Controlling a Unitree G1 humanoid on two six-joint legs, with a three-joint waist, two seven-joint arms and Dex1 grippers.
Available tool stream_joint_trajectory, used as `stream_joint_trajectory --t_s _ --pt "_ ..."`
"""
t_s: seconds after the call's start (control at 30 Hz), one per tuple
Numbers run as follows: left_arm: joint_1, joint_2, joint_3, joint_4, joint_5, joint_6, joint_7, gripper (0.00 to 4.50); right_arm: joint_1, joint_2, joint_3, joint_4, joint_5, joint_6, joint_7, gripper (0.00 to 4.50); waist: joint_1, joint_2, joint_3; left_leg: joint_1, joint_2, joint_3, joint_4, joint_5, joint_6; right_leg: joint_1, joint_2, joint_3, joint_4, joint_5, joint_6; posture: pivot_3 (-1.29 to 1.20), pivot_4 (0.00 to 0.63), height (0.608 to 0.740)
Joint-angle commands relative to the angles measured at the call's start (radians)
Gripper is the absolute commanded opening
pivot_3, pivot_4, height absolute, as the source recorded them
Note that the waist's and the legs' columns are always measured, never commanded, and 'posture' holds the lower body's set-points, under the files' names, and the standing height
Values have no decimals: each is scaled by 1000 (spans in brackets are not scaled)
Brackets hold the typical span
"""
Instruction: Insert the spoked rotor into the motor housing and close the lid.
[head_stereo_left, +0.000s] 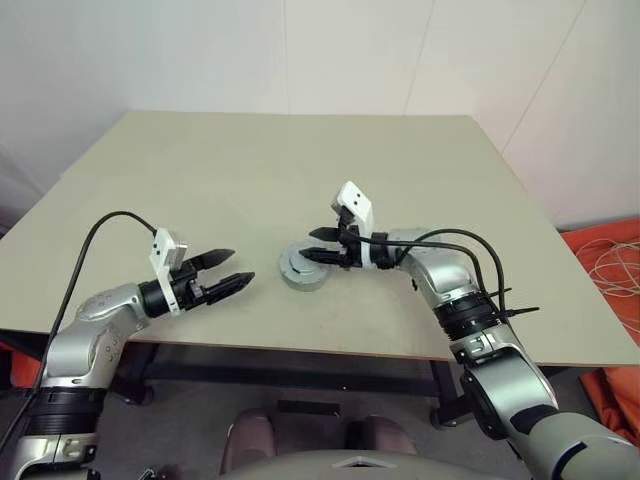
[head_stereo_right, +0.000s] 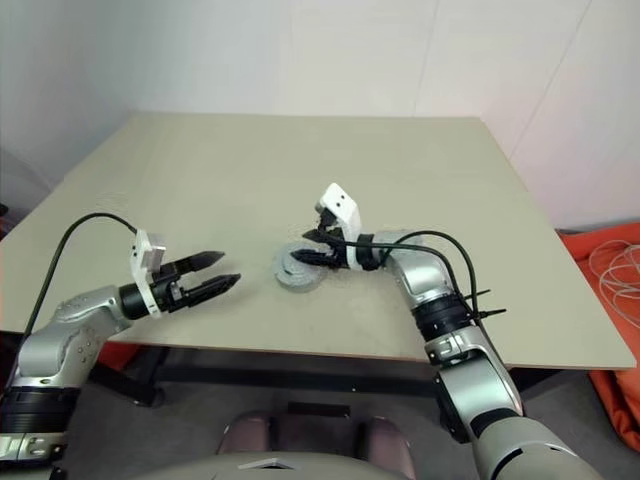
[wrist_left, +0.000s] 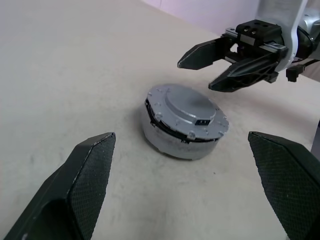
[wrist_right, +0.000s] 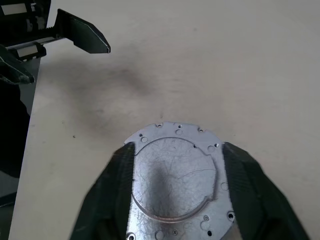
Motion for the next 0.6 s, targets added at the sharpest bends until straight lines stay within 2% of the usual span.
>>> stream_joint_trajectory --t_s 0.03,0.3,0.6 --pt "13 42 14 -8 37 -87 -55 4500 0 -2 -9 -38 18 -20 21 4365 0 0 0 0 0 0 0 0 0 0 0 0 0 0 0 0 0 740" --pt "20 46 3 14 67 -154 -88 4500 -10 12 17 39 -47 -113 -8 4440 1 0 0 0 0 0 0 0 0 0 0 0 0 0 0 0 0 740" --pt "16 36 15 22 47 -149 -82 4500 -14 28 57 110 -115 -181 -22 4440 -1 0 0 0 0 0 0 0 0 0 0 0 0 0 0 0 0 740"
